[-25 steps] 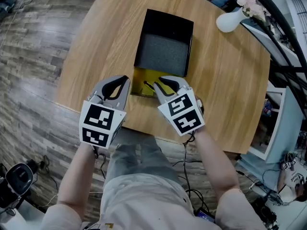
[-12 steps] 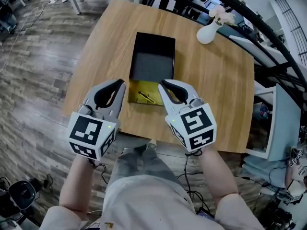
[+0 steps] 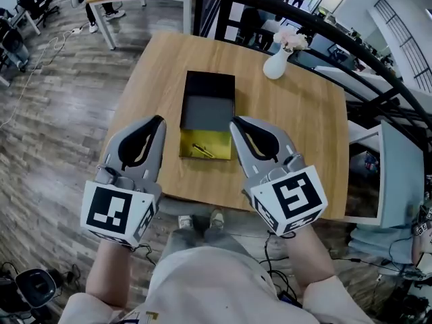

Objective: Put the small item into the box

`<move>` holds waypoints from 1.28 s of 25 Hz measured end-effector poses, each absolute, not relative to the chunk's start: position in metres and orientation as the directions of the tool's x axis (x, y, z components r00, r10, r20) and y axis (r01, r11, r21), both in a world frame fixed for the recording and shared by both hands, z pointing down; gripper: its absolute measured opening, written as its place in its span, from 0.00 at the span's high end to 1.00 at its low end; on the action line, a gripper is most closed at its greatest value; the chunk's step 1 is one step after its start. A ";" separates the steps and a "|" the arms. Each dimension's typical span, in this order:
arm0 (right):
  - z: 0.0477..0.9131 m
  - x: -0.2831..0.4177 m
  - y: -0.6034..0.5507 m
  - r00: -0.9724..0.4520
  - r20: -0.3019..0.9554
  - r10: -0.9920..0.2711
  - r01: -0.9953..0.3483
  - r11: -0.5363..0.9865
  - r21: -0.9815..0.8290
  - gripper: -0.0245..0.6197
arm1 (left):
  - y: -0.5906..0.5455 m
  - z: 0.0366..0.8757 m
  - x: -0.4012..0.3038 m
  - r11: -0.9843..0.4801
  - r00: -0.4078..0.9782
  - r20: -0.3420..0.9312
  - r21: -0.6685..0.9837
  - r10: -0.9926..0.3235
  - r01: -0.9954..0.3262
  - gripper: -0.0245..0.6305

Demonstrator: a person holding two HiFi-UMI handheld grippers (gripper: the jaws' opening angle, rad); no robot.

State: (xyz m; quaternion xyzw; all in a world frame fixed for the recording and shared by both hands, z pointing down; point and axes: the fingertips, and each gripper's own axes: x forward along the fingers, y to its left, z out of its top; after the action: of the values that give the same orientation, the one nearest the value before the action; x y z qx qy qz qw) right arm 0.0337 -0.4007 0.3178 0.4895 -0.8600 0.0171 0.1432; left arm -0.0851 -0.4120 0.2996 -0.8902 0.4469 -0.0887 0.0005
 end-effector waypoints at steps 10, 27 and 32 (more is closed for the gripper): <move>0.231 0.062 -0.359 -0.427 0.081 -0.901 -0.882 0.434 0.185 0.95 | -0.386 0.241 -0.076 -0.577 0.575 0.058 -0.145 -0.816 -0.804 0.96; 0.249 0.075 -0.332 -0.400 0.059 -0.915 -0.908 0.404 0.108 0.96 | -0.363 0.260 -0.073 -0.575 0.564 0.111 -0.131 -0.818 -0.808 0.96; 0.247 0.073 -0.332 -0.394 0.061 -0.917 -0.907 0.399 0.133 0.96 | -0.361 0.258 -0.072 -0.581 0.571 0.108 -0.120 -0.814 -0.805 0.96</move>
State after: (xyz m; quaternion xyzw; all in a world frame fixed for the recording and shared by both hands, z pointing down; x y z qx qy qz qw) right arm 0.0731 -0.3322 0.2467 0.5469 -0.8339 -0.0390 0.0621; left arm -0.0719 -0.3607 0.2579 -0.8859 0.4568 -0.0759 0.0289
